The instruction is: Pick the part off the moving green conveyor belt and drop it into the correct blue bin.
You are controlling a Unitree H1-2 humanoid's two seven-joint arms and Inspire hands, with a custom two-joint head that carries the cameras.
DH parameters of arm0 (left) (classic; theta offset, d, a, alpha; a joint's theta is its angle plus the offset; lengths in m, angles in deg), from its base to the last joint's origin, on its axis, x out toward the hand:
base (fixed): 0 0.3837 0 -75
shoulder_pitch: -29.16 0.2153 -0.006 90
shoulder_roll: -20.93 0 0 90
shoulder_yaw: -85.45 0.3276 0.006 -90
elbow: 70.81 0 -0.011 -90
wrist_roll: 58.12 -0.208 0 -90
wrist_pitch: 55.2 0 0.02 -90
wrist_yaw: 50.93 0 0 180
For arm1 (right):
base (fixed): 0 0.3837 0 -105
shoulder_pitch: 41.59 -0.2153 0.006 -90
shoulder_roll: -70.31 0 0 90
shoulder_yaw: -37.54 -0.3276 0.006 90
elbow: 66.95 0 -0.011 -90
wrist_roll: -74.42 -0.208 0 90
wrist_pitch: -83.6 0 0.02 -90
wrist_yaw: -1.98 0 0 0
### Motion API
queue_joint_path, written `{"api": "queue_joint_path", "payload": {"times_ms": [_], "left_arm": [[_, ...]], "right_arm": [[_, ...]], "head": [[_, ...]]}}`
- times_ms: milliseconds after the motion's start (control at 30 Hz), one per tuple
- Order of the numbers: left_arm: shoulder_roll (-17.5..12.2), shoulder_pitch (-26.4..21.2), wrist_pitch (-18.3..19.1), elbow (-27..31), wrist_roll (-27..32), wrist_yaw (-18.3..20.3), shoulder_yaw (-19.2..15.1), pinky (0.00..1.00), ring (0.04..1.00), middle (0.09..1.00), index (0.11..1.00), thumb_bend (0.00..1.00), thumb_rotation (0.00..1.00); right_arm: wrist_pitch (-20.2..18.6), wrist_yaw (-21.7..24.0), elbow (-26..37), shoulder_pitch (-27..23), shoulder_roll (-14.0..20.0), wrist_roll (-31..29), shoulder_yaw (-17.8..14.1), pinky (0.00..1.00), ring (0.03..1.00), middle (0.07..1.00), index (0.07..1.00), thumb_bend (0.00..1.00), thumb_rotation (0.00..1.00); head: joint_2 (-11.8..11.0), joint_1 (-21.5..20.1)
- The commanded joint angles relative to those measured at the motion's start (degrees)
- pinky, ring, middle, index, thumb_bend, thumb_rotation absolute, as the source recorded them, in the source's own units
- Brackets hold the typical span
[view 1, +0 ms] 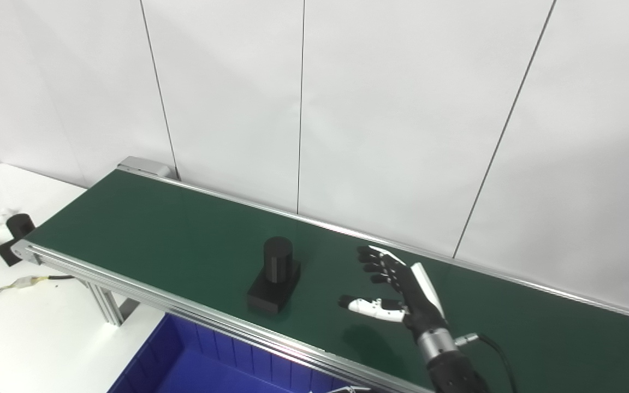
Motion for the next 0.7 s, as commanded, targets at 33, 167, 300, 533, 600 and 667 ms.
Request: {"api": "queue_joint_path", "payload": {"times_ms": [33,167,300,533,600,667], "left_arm": [[0.54,-0.31,-2.36,1.32,0.31,0.33,0.28,0.70,0.700,0.727,0.747,1.00,0.15],[0.70,-0.11,-2.36,1.46,0.16,0.26,0.33,0.70,0.703,0.729,0.746,1.00,0.15],[0.74,0.44,-2.36,2.15,-0.04,0.03,0.52,0.70,0.704,0.730,0.744,1.00,0.15],[0.61,0.67,-2.36,2.19,-0.02,0.21,0.62,0.70,0.706,0.730,0.746,1.00,0.15],[0.61,0.74,-2.36,2.23,-0.04,0.26,0.66,0.69,0.704,0.731,0.747,1.00,0.15],[0.63,0.84,-2.35,2.33,-0.06,0.27,0.74,0.69,0.701,0.735,0.749,1.00,0.15]], "right_arm": [[3.95,-1.59,-1.19,-4.33,-1.94,0.62,0.62,0.72,0.778,0.796,0.809,0.71,0.24],[4.92,-2.20,-3.44,-5.41,-2.65,0.85,0.76,0.71,0.769,0.785,0.805,0.71,0.23],[5.60,-2.55,-4.42,-5.85,-3.14,0.90,0.71,0.71,0.768,0.785,0.805,0.71,0.22],[5.65,-2.66,-6.43,-6.99,-3.85,1.20,0.89,0.73,0.783,0.784,0.816,0.71,0.25],[5.65,-3.00,-7.45,-7.62,-4.08,1.55,1.02,0.74,0.795,0.790,0.818,0.71,0.27],[5.98,-3.49,-8.95,-8.42,-4.38,1.79,1.01,0.75,0.798,0.790,0.815,0.71,0.27]], "head": [[-0.02,0.10],[-0.17,0.24],[-0.23,0.30],[-0.42,0.29],[-0.48,0.21],[-0.49,0.13]]}}
